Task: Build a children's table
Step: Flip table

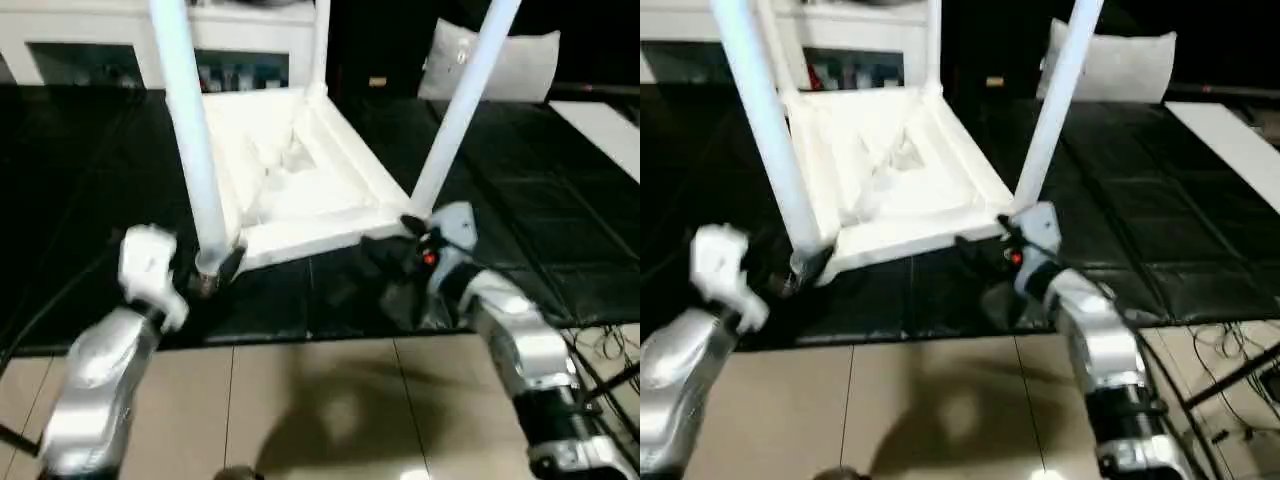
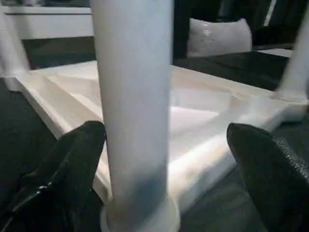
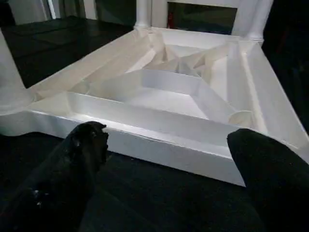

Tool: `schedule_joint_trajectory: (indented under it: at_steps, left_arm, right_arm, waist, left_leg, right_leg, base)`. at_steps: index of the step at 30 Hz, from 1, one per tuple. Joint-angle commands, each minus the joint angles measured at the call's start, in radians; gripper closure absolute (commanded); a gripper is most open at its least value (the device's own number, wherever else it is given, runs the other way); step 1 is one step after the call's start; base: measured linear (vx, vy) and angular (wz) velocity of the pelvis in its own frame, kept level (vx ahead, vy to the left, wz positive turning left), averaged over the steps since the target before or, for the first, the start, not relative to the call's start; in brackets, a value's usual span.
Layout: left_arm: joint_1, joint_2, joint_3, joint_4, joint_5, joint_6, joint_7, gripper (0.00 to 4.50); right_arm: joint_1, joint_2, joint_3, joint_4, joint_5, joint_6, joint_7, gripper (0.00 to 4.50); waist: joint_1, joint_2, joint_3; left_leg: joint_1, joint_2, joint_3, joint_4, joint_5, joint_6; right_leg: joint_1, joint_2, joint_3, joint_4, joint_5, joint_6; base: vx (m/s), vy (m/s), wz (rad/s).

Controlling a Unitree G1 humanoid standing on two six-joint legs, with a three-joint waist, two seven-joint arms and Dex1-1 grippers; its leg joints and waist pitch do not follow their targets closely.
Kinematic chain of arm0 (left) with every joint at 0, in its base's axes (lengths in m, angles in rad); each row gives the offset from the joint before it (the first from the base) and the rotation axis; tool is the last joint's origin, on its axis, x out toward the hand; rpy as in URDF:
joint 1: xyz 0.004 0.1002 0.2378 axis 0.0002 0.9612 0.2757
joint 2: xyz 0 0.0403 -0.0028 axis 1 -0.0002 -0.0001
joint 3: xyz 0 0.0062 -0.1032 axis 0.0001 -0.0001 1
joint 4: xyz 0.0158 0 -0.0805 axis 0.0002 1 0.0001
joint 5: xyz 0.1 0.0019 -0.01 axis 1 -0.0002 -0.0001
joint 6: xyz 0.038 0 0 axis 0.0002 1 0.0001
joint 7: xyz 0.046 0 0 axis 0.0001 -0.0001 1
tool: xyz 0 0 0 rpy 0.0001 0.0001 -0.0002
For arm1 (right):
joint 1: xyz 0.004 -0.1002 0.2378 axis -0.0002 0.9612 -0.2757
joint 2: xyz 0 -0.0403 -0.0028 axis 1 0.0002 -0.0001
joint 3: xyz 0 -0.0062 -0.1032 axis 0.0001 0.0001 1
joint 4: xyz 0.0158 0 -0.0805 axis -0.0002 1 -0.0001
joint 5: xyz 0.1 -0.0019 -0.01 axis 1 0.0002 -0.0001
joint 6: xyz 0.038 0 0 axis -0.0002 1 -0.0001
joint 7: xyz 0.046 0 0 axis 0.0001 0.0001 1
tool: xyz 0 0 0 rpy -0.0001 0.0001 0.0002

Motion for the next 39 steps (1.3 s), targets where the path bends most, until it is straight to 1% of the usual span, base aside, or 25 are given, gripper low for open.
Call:
schedule_joint_trajectory:
  at_steps: [1,2,5,7,9,11,12,14,15,16,17,18,19,20,21,23,25,26,28,31,32,33,34,37,39]
  left_arm:
    - [-0.013,-0.007,-0.020,0.028,0.027,0.031,0.029,0.01]
    - [-0.025,-0.008,-0.022,0.047,0.029,0.034,0.037,0.01]
    - [-0.076,-0.020,-0.015,0.119,0.042,0.036,0.079,0.01]
    - [-0.103,-0.034,0.017,0.159,0.057,0.041,0.149,0.01]
    - [-0.115,-0.041,0.047,0.182,0.071,0.047,0.219,0.01]
    - [-0.116,-0.044,0.058,0.185,0.072,0.045,0.238,0.01]
    - [-0.114,-0.052,0.064,0.182,0.065,0.044,0.248,0.38]
    - [-0.116,-0.062,0.071,0.184,0.053,0.047,0.256,0.41]
    - [-0.116,-0.068,0.070,0.186,0.052,0.047,0.262,0.41]
    - [-0.116,-0.070,0.067,0.187,0.053,0.047,0.265,0.67]
    - [-0.116,-0.073,0.064,0.187,0.058,0.051,0.270,0.67]
    - [-0.116,-0.076,0.063,0.186,0.059,0.054,0.277,0.85]
    - [-0.117,-0.078,0.063,0.186,0.060,0.057,0.281,0.85]
    - [-0.119,-0.082,0.064,0.186,0.058,0.059,0.287,0.89]
    - [-0.120,-0.084,0.064,0.185,0.061,0.061,0.295,0.96]
    - [-0.118,-0.086,0.060,0.180,0.066,0.066,0.300,1.21]
    - [-0.114,-0.087,0.050,0.179,0.075,0.067,0.303,1.27]
    - [-0.113,-0.088,0.047,0.179,0.077,0.068,0.304,1.45]
    - [-0.111,-0.093,0.047,0.179,0.075,0.072,0.311,1.66]
    - [-0.110,-0.098,0.046,0.178,0.070,0.078,0.310,1.78]
    - [-0.109,-0.100,0.044,0.175,0.067,0.084,0.309,1.90]
    - [-0.109,-0.101,0.044,0.174,0.065,0.087,0.309,2.02]
    - [-0.109,-0.101,0.045,0.174,0.064,0.087,0.309,2.10]
    - [-0.110,-0.103,0.047,0.174,0.057,0.090,0.305,2.35]
    - [-0.109,-0.106,0.050,0.171,0.046,0.097,0.301,2.39]
  right_arm:
    - [0.007,-0.007,0.002,-0.021,-0.012,0.008,0.001,0.00]
    - [0.008,-0.006,0.005,-0.023,-0.013,0.008,0.002,0.00]
    - [0.011,-0.004,0.019,-0.021,-0.020,0.002,0.007,0.00]
    - [0.014,-0.003,0.030,-0.023,-0.025,-0.001,0.009,0.00]
    - [0.014,0.000,0.031,-0.026,-0.025,0.001,0.010,0.00]
    - [0.012,0.001,0.033,-0.025,-0.026,-0.001,0.012,0.00]
    - [0.010,0.002,0.036,-0.024,-0.025,-0.004,0.017,0.00]
    - [0.006,0.002,0.041,-0.027,-0.016,-0.001,0.038,0.00]
    - [0.007,-0.003,0.051,-0.042,0.003,0.012,0.076,0.00]
    - [0.008,-0.007,0.057,-0.054,0.017,0.021,0.102,0.00]
    - [0.012,-0.015,0.065,-0.074,0.040,0.043,0.139,0.00]
    - [0.016,-0.021,0.070,-0.089,0.056,0.058,0.164,0.00]
    - [0.018,-0.024,0.072,-0.097,0.065,0.068,0.177,0.00]
    - [0.020,-0.029,0.076,-0.103,0.073,0.075,0.194,0.00]
    - [0.021,-0.039,0.082,-0.106,0.076,0.084,0.212,0.00]
    - [0.021,-0.048,0.088,-0.104,0.076,0.091,0.233,0.00]
    - [0.020,-0.050,0.088,-0.102,0.075,0.095,0.250,0.00]
    - [0.020,-0.050,0.088,-0.101,0.075,0.096,0.255,0.00]
    - [0.021,-0.054,0.091,-0.106,0.079,0.103,0.260,0.00]
    - [0.023,-0.058,0.093,-0.114,0.084,0.111,0.264,0.00]
    - [0.026,-0.059,0.093,-0.117,0.086,0.115,0.266,0.00]
    - [0.027,-0.058,0.093,-0.117,0.084,0.116,0.267,0.00]
    - [0.028,-0.058,0.093,-0.117,0.083,0.116,0.268,0.00]
    - [0.029,-0.056,0.091,-0.115,0.079,0.116,0.270,0.00]
    - [0.029,-0.055,0.091,-0.113,0.077,0.116,0.268,0.00]
  waist:
    - [-0.002,0.017,-0.055]
    - [-0.003,0.019,-0.057]
    - [-0.004,0.017,-0.060]
    - [-0.003,0.017,-0.067]
    - [-0.004,0.014,-0.066]
    - [-0.002,0.013,-0.064]
    - [-0.002,0.013,-0.063]
    - [-0.002,0.013,-0.061]
    - [-0.002,0.011,-0.062]
    - [-0.002,0.012,-0.061]
    - [-0.003,0.005,-0.061]
    - [-0.002,0.007,-0.061]
    - [0.000,0.009,-0.060]
    - [-0.001,0.005,-0.060]
    - [0.000,0.007,-0.060]
    - [-0.002,0.006,-0.059]
    - [-0.002,0.003,-0.059]
    - [-0.002,0.003,-0.058]
    - [-0.001,0.004,-0.059]
    - [-0.001,0.005,-0.059]
    - [-0.001,0.006,-0.060]
    - [-0.002,0.000,-0.060]
    - [-0.001,0.003,-0.059]
    - [-0.001,0.003,-0.059]
    - [-0.001,0.002,-0.059]
  left_leg:
    - [0.008,0.081,-0.035,-0.085,-0.119,-0.002]
    - [0.009,0.079,-0.034,-0.083,-0.107,0.001]
    - [0.006,0.077,-0.033,-0.079,-0.079,0.011]
    - [0.004,0.077,-0.034,-0.072,-0.035,0.025]
    - [0.000,0.076,-0.033,-0.071,-0.031,0.040]
    - [0.001,0.079,-0.033,-0.071,-0.040,0.053]
    - [0.001,0.079,-0.033,-0.072,-0.045,0.053]
    - [0.003,0.082,-0.032,-0.073,-0.062,0.049]
    - [0.003,0.081,-0.031,-0.073,-0.064,0.049]
    - [0.002,0.083,-0.032,-0.074,-0.067,0.051]
    - [0.001,0.082,-0.032,-0.073,-0.066,0.058]
    - [0.002,0.082,-0.032,-0.073,-0.064,0.063]
    - [0.001,0.084,-0.033,-0.072,-0.062,0.069]
    - [0.002,0.083,-0.033,-0.073,-0.061,0.072]
    - [0.002,0.084,-0.032,-0.073,-0.063,0.071]
    - [0.000,0.082,-0.032,-0.073,-0.066,0.063]
    - [0.000,0.082,-0.032,-0.073,-0.074,0.061]
    - [0.000,0.082,-0.032,-0.073,-0.076,0.060]
    - [0.001,0.081,-0.032,-0.072,-0.071,0.060]
    - [0.000,0.082,-0.033,-0.072,-0.065,0.059]
    - [0.000,0.082,-0.033,-0.072,-0.064,0.058]
    - [0.000,0.082,-0.032,-0.072,-0.064,0.060]
    - [0.000,0.081,-0.032,-0.072,-0.064,0.062]
    - [0.000,0.082,-0.033,-0.072,-0.068,0.060]
    - [0.001,0.081,-0.032,-0.072,-0.068,0.060]
  right_leg:
    - [0.035,-0.117,0.072,-0.073,0.041,-0.195]
    - [0.034,-0.115,0.071,-0.072,0.062,-0.196]
    - [0.037,-0.114,0.071,-0.069,0.108,-0.202]
    - [0.038,-0.114,0.070,-0.061,0.188,-0.211]
    - [0.041,-0.115,0.069,-0.059,0.212,-0.221]
    - [0.039,-0.117,0.068,-0.061,0.180,-0.226]
    - [0.039,-0.117,0.068,-0.063,0.169,-0.227]
    - [0.036,-0.117,0.069,-0.067,0.127,-0.229]
    - [0.036,-0.117,0.069,-0.066,0.123,-0.230]
    - [0.037,-0.118,0.069,-0.066,0.117,-0.228]
    - [0.038,-0.117,0.069,-0.067,0.118,-0.224]
    - [0.038,-0.118,0.069,-0.066,0.119,-0.224]
    - [0.037,-0.119,0.070,-0.067,0.116,-0.221]
    - [0.037,-0.118,0.070,-0.068,0.108,-0.220]
    - [0.035,-0.119,0.069,-0.068,0.100,-0.220]
    - [0.036,-0.117,0.069,-0.070,0.079,-0.219]
    - [0.035,-0.119,0.069,-0.073,0.058,-0.216]
    - [0.035,-0.119,0.069,-0.074,0.047,-0.214]
    - [0.034,-0.119,0.069,-0.074,0.047,-0.214]
    - [0.034,-0.118,0.069,-0.073,0.055,-0.214]
    - [0.034,-0.118,0.069,-0.072,0.058,-0.215]
    - [0.034,-0.117,0.069,-0.072,0.065,-0.216]
    - [0.034,-0.119,0.068,-0.072,0.062,-0.218]
    - [0.033,-0.118,0.068,-0.073,0.053,-0.216]
    - [0.033,-0.118,0.069,-0.073,0.054,-0.216]
  base:
    - [0.000,0.000,0.00]
    - [0.000,0.000,0.00]
    - [0.000,0.000,0.00]
    - [0.000,0.000,0.00]
    - [0.000,0.000,0.00]
    - [0.000,0.000,0.00]
    - [0.000,0.000,0.00]
    - [0.000,0.000,0.00]
    - [0.000,0.000,0.00]
    - [0.000,0.000,0.00]
    - [0.000,0.000,0.00]
    - [0.000,0.000,0.00]
    - [0.000,0.000,0.00]
    - [0.000,0.000,0.00]
    - [0.000,0.000,0.00]
    - [0.000,0.000,0.00]
    - [0.000,0.000,0.00]
    - [0.000,0.000,0.00]
    - [0.000,0.000,0.00]
    - [0.000,0.000,0.00]
    - [0.000,0.000,0.00]
    - [0.000,0.000,0.00]
    - [0.000,0.000,0.00]
    - [0.000,0.000,0.00]
    - [0.000,0.000,0.00]
